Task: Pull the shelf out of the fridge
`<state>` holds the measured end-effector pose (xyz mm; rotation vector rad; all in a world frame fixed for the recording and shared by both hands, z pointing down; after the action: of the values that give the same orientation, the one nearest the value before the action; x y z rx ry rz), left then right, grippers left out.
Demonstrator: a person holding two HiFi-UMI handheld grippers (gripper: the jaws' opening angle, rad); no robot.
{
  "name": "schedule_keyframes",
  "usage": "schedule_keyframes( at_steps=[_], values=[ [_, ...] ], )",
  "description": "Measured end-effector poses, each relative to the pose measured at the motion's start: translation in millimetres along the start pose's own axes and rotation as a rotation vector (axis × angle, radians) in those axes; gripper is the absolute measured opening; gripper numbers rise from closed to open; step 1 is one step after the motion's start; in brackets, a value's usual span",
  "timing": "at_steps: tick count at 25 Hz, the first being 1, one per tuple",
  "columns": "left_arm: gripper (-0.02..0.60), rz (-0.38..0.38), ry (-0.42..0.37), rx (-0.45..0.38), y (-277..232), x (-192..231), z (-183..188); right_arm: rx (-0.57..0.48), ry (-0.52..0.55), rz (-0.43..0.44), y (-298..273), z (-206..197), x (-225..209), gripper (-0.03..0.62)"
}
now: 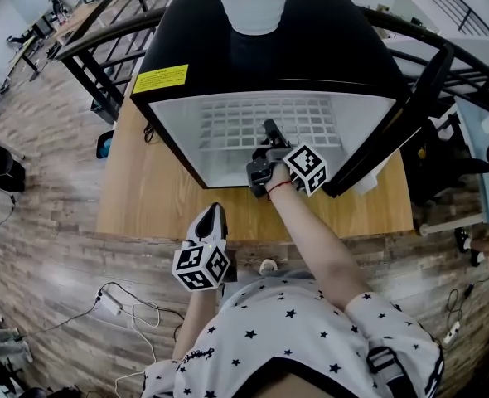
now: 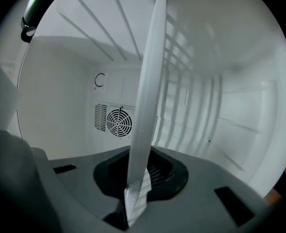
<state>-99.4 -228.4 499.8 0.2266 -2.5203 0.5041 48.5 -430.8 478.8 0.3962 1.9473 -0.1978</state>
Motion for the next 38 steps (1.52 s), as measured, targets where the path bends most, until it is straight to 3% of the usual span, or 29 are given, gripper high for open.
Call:
schedule_keyframes(
  at_steps=[22,38],
  values=[
    [0.006,0.055,0.030,0.002,50.8,14.6,-11.2,-0.024,-0.045,-0.036,12.1,-0.4,2.3,0.043],
    [0.006,0.044,0.013,0.018,86.5,10.0,-21.3,-0.015,-0.033,-0.040,50.6,-12.4,11.6,0.041]
  ],
)
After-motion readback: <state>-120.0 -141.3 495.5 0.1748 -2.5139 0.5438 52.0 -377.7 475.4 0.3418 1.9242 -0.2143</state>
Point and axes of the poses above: the fingertips, and each gripper's own axes: y backward along the fingers, x to its left, z out of its top, the point moved 1 cm from there along y, backward along the fingers, and after that the axes turned 12 degrees about y, right-handed, at the moved point
